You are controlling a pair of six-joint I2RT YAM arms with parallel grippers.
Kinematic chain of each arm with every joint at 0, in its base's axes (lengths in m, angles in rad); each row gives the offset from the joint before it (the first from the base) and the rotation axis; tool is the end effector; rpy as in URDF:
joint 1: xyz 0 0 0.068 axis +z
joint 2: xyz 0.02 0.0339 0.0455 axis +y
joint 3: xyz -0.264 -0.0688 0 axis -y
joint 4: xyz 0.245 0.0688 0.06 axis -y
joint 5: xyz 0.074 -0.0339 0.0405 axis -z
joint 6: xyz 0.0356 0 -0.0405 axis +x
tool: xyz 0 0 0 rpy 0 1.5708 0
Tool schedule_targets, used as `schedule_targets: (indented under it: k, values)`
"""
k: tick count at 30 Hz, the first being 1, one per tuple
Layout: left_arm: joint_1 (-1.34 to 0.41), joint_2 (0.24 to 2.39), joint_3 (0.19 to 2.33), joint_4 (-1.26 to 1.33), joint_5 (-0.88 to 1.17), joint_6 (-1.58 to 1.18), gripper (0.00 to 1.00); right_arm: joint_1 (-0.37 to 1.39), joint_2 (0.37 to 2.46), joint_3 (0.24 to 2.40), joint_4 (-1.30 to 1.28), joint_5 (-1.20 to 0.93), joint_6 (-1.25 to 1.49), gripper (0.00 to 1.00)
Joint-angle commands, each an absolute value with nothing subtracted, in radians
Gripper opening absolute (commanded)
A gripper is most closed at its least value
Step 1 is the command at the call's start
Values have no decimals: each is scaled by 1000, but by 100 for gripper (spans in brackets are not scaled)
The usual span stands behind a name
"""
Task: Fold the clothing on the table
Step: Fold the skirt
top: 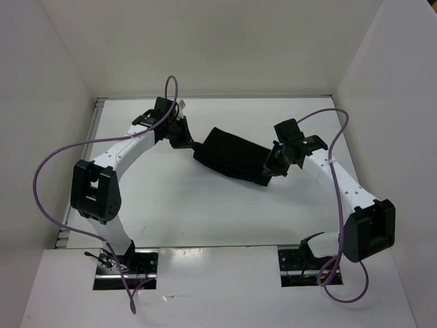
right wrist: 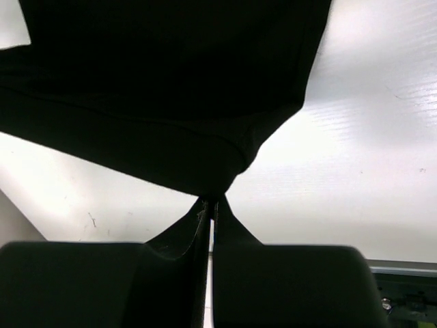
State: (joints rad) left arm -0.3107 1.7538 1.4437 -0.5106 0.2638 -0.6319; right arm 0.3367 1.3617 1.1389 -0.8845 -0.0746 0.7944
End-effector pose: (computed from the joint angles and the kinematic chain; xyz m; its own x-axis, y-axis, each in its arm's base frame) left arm 0.3719 -0.1292 0.2762 -0.8364 -0.3304 -0.4374 -0.0367 0.8300 -0.5566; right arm 0.2505 0.0905 0.2782 -0.8491 0.4566 -0.2657 0.3494 0.8627 0.3657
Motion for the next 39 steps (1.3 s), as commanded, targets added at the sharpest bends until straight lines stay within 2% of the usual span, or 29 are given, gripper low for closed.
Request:
schedule_targets:
  k: [1,9,27,29,30,32,33,34,36,37,39]
  values:
    - [-299,1707,1473,-514,252,-624,6,325,1328,1149,-950,-55,781,0]
    - [-299,1790,1606,-523,242,-615,6,314,1344,1158,-950,-35,772,0]
    - [-281,2284,2092,-597,242,-554,6,203,1675,1261,-813,-17,709,0]
    - [-281,2357,2202,-630,242,-554,9,190,1704,1285,-789,-17,709,8]
    - [-281,2387,2253,-644,242,-554,28,175,1732,1302,-761,-6,709,20]
    - [-281,2469,2357,-666,224,-563,50,161,1750,1337,-718,26,699,25]
    - [-272,2497,2485,-666,212,-563,73,152,1761,1357,-701,88,699,34]
    - [-261,2531,2579,-690,212,-563,86,152,1761,1402,-666,128,699,38]
    - [-247,2670,2844,-816,248,-572,98,152,1729,1445,-637,229,709,39]
    - [-233,2649,2940,-849,249,-572,100,152,1711,1491,-637,248,709,44]
    - [-233,2579,2846,-813,220,-566,100,152,1662,1537,-649,235,698,45]
